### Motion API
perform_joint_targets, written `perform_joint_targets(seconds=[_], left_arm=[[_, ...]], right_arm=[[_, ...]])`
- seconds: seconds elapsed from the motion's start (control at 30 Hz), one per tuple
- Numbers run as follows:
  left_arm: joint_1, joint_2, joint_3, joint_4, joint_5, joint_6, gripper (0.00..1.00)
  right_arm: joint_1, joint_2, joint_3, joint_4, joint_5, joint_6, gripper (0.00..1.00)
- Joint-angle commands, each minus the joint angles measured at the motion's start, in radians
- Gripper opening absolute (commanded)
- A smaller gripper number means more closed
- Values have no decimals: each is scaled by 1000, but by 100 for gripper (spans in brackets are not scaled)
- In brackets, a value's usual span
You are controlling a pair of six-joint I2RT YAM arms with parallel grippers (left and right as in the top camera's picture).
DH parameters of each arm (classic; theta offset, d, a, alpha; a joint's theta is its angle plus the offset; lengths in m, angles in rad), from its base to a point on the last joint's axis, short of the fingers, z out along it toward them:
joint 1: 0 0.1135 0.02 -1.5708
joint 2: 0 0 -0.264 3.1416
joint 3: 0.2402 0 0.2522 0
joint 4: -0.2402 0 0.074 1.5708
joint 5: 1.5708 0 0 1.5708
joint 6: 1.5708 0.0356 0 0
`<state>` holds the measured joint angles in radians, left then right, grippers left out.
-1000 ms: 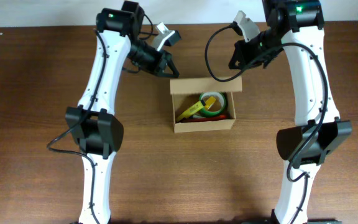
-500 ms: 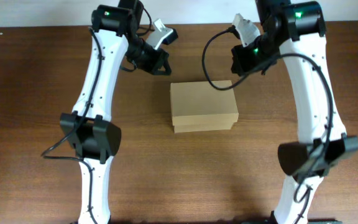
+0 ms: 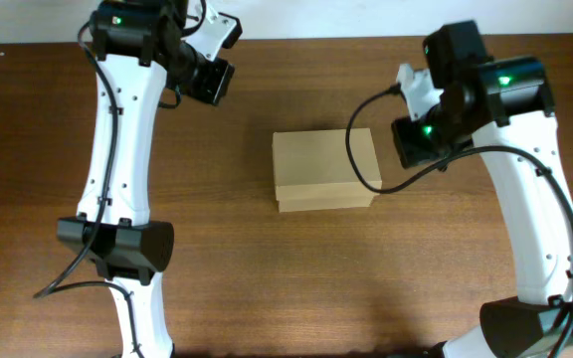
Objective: Pack container
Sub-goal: 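Fold the lid down over the box with both grippers, then press down on the closed lid with both grippers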
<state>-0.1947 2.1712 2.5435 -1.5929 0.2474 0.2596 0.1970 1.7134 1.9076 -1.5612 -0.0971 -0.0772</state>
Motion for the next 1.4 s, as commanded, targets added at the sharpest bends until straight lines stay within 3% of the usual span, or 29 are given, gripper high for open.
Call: perform_joint_targets(seconds=[0.0,0.27,0.43,0.9,1.37], left_arm=[[-45,-19,-81,3,-138,-33,2],[-71,-274,-322,97,-348,-50,2],[-74,-390,-500,248,-368,-26,2],[-169,-274,-548,275,-58,26,2],[-200,-202,-575,266,27,21,2]], right_arm=[[-1,-36,-43,-3,24,18,3],[-1,-169,-179,28,36,26,4],[-1,-169,-258,80,48,31,3],[0,44,-258,264,-79,29,4],[0,106,-258,306,-94,14,4]])
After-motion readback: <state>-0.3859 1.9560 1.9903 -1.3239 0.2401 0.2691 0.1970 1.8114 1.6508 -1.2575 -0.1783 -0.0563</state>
